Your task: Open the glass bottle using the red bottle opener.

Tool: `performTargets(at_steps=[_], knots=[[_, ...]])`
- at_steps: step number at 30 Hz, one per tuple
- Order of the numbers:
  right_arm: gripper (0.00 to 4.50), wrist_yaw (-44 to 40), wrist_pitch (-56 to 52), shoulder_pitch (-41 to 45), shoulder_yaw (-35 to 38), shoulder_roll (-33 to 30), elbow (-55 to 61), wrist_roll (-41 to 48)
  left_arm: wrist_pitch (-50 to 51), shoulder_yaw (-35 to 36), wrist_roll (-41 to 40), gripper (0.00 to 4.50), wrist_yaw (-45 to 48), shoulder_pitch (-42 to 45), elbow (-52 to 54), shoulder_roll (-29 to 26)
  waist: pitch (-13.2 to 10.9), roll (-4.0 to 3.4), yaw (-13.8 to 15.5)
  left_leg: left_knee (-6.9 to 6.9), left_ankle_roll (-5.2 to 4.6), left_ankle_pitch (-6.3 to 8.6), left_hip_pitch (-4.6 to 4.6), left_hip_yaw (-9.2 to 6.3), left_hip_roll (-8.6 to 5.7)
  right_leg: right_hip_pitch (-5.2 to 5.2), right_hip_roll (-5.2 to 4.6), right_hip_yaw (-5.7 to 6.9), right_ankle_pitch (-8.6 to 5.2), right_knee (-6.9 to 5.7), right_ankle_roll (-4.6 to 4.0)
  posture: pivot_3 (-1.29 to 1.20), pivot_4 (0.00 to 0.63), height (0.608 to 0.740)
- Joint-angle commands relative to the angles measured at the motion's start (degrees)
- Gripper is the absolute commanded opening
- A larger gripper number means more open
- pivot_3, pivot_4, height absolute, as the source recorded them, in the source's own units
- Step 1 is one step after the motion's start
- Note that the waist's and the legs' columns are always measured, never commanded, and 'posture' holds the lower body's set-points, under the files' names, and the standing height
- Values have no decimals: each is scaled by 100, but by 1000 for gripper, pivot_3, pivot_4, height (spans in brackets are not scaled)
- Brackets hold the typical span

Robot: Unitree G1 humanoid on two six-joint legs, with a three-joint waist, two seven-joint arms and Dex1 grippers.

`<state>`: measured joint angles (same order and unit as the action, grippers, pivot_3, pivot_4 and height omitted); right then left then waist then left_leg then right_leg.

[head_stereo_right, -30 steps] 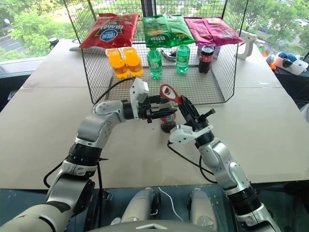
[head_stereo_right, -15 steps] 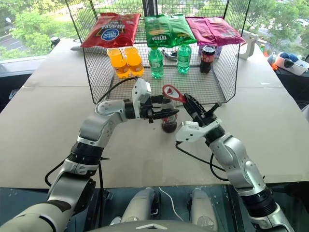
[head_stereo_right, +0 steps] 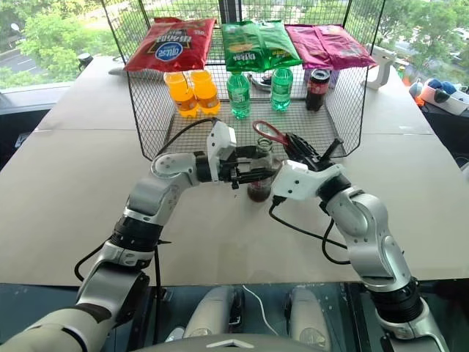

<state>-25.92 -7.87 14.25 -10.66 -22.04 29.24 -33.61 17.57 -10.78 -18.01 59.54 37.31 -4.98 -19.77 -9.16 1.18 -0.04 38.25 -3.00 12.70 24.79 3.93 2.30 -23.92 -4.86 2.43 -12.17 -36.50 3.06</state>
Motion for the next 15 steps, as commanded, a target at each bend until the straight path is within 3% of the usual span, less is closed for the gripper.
performTargets(at_steps=[1,11,15], knots=[[0,-120,-567,17,248,227,444,301,-112,-48,100,2227,-87,-6,144,25,-5,-6,10,-1,-2,1,2,0,-1,-1,0,0,0,2,-1,0,150,740],[0,-722,-3294,-597,1200,938,1892,1776,-26,86,-30,2227,-248,-179,394,7,-9,-11,87,-13,-12,8,11,1,-1,0,4,4,11,30,-18,0,150,740],[0,-667,-3783,-951,1370,850,2186,2051,143,233,-171,2227,-402,-374,668,-65,-15,-22,64,-18,-14,11,11,4,-1,0,3,3,12,38,-17,0,150,740]])
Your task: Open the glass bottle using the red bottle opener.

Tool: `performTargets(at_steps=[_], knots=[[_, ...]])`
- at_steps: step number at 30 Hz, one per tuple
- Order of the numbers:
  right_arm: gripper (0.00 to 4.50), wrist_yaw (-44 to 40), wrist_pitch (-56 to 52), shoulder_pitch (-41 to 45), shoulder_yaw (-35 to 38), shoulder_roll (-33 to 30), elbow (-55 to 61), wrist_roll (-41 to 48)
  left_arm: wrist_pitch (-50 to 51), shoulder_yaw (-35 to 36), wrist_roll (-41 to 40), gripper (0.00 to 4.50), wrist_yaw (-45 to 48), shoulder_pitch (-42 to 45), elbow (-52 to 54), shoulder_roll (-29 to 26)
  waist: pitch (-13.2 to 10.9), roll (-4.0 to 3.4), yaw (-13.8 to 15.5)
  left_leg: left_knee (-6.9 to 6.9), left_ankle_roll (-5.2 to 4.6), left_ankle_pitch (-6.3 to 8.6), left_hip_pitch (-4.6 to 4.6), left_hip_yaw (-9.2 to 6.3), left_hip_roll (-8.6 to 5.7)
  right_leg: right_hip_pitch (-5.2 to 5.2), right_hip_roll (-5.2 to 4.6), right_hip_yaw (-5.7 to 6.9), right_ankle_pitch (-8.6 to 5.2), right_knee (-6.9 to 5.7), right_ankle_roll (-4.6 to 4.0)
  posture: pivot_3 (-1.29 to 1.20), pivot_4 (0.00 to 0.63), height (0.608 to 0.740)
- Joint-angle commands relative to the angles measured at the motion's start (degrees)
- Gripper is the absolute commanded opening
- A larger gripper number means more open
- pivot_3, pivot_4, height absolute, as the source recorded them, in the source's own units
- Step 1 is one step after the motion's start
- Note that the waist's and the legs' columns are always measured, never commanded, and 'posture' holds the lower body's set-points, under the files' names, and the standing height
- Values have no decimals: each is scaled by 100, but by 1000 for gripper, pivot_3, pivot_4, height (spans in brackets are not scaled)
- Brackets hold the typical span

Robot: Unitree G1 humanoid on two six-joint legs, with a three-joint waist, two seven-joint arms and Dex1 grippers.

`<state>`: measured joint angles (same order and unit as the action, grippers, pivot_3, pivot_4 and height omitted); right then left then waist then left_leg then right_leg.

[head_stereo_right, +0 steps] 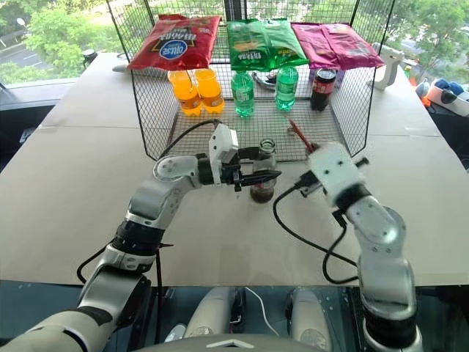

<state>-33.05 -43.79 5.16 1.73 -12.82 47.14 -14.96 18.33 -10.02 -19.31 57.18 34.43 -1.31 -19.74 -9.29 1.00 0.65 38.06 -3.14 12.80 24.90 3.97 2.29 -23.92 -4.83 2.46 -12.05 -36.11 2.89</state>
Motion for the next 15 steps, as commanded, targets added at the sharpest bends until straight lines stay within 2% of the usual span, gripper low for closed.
performTargets(at_steps=[1,15], knots=[[0,76,-209,-96,118,-109,398,218,95,176,-61,2227,-185,-128,360,-86,-4,-7,-15,0,0,0,0,0,0,0,0,0,0,0,1,0,150,740],[0,554,-110,-678,70,-389,180,621,196,236,-216,2227,-304,-235,581,-244,-8,-13,-10,-32,1,-1,-3,5,-3,-2,7,-2,-2,22,2,0,150,740]])
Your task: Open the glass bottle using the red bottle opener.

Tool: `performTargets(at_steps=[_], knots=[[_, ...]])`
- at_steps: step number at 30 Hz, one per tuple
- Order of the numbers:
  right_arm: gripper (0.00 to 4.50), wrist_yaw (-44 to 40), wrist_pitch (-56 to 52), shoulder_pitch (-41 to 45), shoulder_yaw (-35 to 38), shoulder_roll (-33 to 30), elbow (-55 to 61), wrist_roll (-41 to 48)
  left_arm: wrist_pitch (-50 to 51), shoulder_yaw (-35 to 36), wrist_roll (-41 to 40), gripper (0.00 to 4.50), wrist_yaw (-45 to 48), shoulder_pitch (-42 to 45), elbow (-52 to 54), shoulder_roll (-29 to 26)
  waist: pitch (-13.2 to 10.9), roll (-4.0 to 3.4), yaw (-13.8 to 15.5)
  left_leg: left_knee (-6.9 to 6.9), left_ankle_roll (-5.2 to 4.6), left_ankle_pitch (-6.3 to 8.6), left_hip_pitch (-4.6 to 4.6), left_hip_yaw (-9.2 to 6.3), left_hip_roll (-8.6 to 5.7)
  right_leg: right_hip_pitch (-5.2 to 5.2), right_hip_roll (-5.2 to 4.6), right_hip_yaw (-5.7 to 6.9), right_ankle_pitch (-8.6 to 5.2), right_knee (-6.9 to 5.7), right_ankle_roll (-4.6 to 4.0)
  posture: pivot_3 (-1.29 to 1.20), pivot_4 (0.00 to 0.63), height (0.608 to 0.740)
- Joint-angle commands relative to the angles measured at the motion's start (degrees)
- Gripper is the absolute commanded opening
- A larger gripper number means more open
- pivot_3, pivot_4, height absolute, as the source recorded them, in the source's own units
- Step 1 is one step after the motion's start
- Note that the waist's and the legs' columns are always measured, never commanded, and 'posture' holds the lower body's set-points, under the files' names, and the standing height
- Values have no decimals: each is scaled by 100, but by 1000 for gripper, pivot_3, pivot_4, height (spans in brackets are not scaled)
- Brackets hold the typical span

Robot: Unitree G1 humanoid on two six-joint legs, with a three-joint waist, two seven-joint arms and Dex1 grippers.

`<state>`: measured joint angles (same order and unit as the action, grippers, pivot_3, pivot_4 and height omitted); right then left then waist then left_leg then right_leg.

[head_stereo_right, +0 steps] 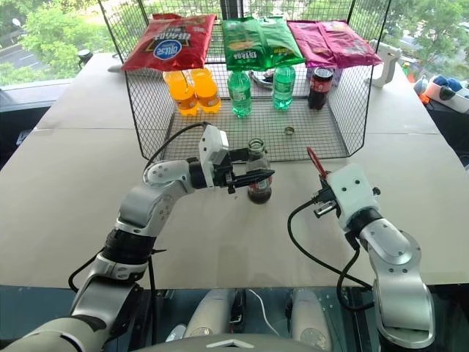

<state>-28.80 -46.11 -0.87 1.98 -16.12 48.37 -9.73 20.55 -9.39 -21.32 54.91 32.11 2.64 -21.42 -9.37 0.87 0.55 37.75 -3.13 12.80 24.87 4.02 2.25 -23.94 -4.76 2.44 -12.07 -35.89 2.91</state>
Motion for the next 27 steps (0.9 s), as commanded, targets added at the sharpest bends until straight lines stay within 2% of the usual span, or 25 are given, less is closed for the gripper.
performTargets(at_steps=[1,26,27], knots=[[0,166,149,-132,32,-76,24,116,-25,161,-25,2227,-74,-12,194,-81,0,0,1,0,0,0,0,0,0,0,1,0,-2,0,4,0,150,740],[0,676,236,-115,-86,-273,-304,531,-172,40,17,2227,80,94,103,-64,0,0,6,0,0,-1,-2,1,-2,2,8,-5,-9,0,16,0,150,740],[0,691,247,-124,-87,-270,-315,543,-168,37,17,3253,84,97,106,-64,0,0,6,0,0,-1,-2,2,-3,2,8,-5,-9,0,16,0,150,740]])
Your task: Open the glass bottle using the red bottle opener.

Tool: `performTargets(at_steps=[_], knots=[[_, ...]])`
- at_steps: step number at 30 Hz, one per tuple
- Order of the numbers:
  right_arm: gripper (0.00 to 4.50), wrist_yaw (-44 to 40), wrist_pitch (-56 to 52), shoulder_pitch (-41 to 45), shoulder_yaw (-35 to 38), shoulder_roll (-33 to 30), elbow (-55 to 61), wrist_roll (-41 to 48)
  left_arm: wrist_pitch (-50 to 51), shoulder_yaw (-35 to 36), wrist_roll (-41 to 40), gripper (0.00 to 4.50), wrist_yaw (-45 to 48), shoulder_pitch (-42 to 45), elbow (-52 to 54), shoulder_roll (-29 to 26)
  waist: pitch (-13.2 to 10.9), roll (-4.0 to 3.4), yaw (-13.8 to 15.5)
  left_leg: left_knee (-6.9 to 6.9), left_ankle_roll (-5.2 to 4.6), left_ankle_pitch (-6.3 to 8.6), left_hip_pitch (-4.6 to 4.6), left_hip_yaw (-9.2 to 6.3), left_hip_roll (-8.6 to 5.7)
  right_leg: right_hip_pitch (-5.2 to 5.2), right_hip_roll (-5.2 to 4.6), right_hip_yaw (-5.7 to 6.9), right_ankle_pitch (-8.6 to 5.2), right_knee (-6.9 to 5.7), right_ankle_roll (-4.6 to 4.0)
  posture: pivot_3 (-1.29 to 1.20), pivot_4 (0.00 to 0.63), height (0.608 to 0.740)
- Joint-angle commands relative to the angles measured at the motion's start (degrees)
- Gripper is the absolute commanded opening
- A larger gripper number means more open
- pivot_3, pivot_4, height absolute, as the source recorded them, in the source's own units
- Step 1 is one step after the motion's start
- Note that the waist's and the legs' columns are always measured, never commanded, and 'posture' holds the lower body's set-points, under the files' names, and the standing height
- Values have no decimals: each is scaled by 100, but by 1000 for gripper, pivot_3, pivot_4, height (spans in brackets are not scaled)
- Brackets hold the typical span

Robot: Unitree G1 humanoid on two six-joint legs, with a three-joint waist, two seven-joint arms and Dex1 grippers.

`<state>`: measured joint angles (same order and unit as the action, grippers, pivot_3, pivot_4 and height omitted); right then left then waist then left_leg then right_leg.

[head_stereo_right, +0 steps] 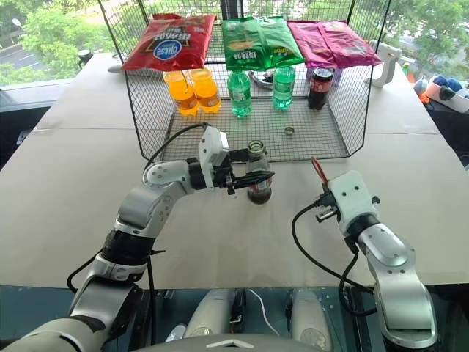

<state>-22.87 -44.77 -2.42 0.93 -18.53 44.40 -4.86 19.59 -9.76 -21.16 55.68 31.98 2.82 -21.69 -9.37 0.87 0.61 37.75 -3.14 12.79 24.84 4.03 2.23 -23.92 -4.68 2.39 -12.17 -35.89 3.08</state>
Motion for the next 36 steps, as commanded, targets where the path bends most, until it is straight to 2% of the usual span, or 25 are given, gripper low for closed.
performTargets(at_steps=[1,2,3,11,13,15,21,30,36], knots=[[0,118,117,31,8,-28,72,64,-74,78,0,3658,17,112,83,-41,0,0,1,0,0,0,0,0,0,0,0,0,0,0,0,0,150,740],[0,133,114,27,2,-29,64,81,-71,80,-3,4134,27,112,82,-43,0,0,2,0,0,0,0,0,0,0,0,-1,0,0,0,0,150,740],[0,150,106,32,-7,-32,55,96,-70,84,-5,4354,38,115,75,-47,0,0,5,0,0,0,0,0,0,0,0,-1,0,0,0,0,150,740],[0,102,-107,72,99,-50,-25,356,-89,126,19,4354,46,118,58,-55,0,0,11,0,0,0,0,1,-1,1,1,-2,1,0,0,0,150,740],[900,89,-242,112,179,-37,-97,481,-68,159,-5,4500,37,100,103,-73,0,0,10,0,0,0,0,1,-2,2,2,-2,1,0,0,0,150,740],[1620,94,-382,167,260,-17,-230,608,-23,206,-57,4500,44,63,187,-112,0,0,11,1,0,0,0,1,-2,2,2,-3,2,0,-1,0,150,740],[4489,90,-570,259,412,-95,-523,887,135,449,-296,4500,93,-146,494,-356,0,0,7,1,0,0,-1,1,-1,2,5,-4,12,0,-18,0,150,740],[4489,-104,-453,222,738,-315,-55,1417,700,1087,-1048,4500,217,-754,1148,-958,0,0,7,0,0,0,-2,1,1,2,5,-6,12,-1,-18,0,150,740],[4489,-673,-185,-333,1338,-689,313,2022,1089,1529,-1335,4500,0,-1329,1508,-1323,1,1,20,0,0,0,-4,0,3,6,3,-6,12,-1,-17,0,150,740]])
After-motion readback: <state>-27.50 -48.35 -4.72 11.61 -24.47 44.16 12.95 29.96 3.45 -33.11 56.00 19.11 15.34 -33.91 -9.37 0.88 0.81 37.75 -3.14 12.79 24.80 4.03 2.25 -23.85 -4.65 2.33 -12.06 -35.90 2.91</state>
